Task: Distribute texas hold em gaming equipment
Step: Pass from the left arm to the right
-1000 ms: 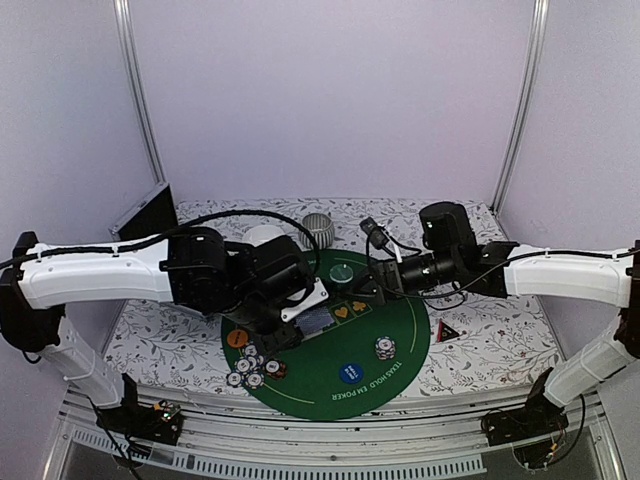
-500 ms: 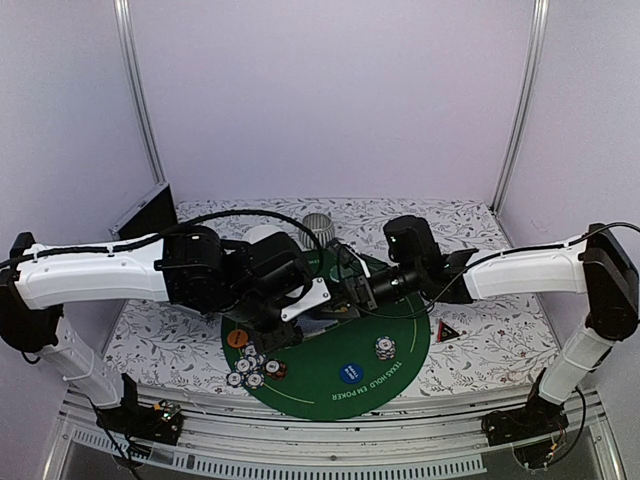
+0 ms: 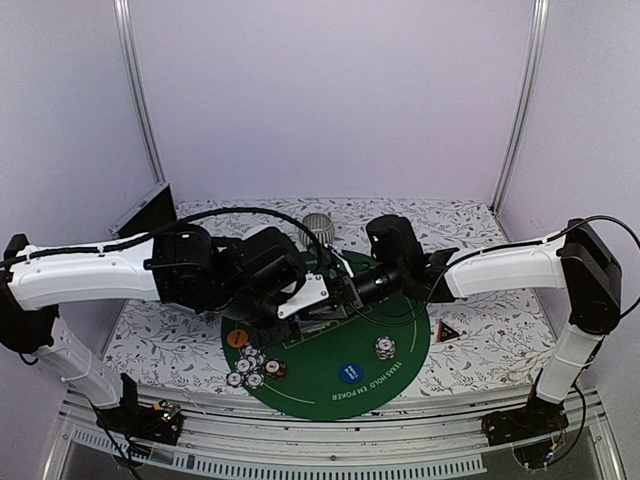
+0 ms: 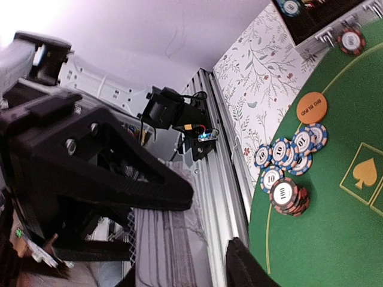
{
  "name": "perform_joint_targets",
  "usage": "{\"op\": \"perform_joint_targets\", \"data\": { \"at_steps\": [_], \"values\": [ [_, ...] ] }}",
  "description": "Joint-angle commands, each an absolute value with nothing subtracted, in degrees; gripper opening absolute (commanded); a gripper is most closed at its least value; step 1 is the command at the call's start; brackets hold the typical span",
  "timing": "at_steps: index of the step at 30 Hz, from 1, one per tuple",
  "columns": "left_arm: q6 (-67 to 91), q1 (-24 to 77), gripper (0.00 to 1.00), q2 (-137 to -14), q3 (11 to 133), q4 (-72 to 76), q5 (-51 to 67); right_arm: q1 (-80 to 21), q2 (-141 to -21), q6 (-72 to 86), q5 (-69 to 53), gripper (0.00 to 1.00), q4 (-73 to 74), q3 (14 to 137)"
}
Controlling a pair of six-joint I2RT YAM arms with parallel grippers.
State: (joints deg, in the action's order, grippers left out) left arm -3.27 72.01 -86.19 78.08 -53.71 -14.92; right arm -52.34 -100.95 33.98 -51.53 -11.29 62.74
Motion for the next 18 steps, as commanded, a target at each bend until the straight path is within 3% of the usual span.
{"op": "perform_joint_targets", "data": {
  "at_steps": [1,2,4,5,8,13,18],
  "values": [
    [-6.41,73.07,0.38,-82.51,76.4,-46.91,-15.8,-53.06,-101.73,34.44,-54.63,0.23,-12.78,64.14],
    [-7.16,73.07,0.46,-81.74,75.47,-45.62,-16.64,-53.01,-101.51,34.49,-55.67,0.13,-13.23,63.97],
    [-8.64,73.03,0.7,-79.65,72.93,-42.75,-18.2,-53.03,-100.64,34.62,-56.63,0.05,-13.49,63.51],
    [-9.4,73.04,0.8,-78.15,71.01,-40.63,-18.99,-53.06,-100.03,34.6,-56.58,0.04,-13.45,63.27],
    [-13.27,72.96,0.97,-71.64,62.26,-29.91,-19.81,-53.08,-97.78,34.84,-57.07,0.02,-13.78,62.46],
    [-20.85,73.02,0.98,-59.68,49.03,-10.82,-15.11,-53.15,-94.46,38.23,-56.52,0.02,-17.0,61.27],
    [-24.26,72.88,0.98,-57.2,43.31,-6.13,-11.65,-53.59,-93.42,40.24,-55.17,0.02,-19.1,60.8]
  ]
}}
